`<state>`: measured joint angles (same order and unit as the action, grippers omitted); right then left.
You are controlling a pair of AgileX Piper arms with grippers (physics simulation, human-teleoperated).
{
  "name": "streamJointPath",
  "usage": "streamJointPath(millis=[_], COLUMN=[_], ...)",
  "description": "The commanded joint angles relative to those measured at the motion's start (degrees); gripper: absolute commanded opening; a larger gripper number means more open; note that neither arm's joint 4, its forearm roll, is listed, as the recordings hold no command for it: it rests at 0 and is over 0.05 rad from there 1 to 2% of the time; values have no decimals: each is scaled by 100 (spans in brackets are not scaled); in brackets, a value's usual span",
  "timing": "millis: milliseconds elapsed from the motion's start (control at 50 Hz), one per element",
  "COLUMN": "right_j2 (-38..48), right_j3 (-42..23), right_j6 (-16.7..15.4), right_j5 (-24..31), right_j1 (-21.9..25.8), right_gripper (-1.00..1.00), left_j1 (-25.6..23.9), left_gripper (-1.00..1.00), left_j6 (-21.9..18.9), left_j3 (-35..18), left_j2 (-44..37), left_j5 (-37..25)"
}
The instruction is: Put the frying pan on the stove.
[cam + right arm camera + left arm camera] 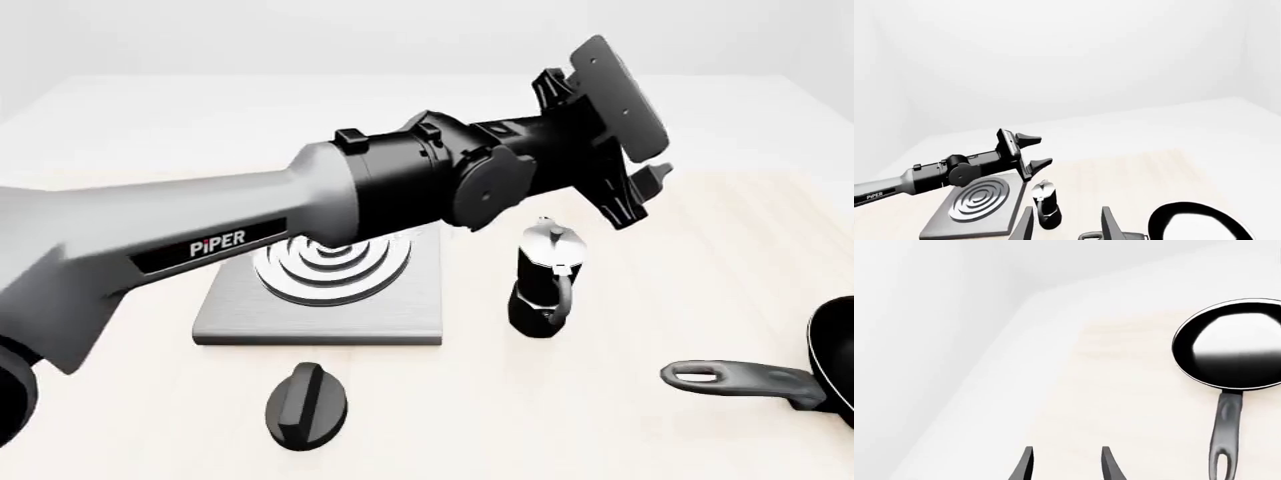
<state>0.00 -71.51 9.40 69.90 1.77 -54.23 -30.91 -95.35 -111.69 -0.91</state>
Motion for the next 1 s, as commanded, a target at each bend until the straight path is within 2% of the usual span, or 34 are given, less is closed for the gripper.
streamJointPath(millis=[20,600,700,1000], right_j2=[0,0,0,0], right_j3=[21,63,71,88], right_j6=[34,115,121,152], right_j5=[0,0,0,0], right_j1=[-27,-33,-40,-49], right_gripper=[100,100,100,100], left_j1=[-63,-584,-641,-986], left_gripper=[100,100,100,100], left_j6=[-73,-242,-259,-149], left_j3=[-630,-1988,-2065,-1843], left_j2=[-315,-1107,-1203,-1187], left_j5=[-523,-1879,-1996,-2115])
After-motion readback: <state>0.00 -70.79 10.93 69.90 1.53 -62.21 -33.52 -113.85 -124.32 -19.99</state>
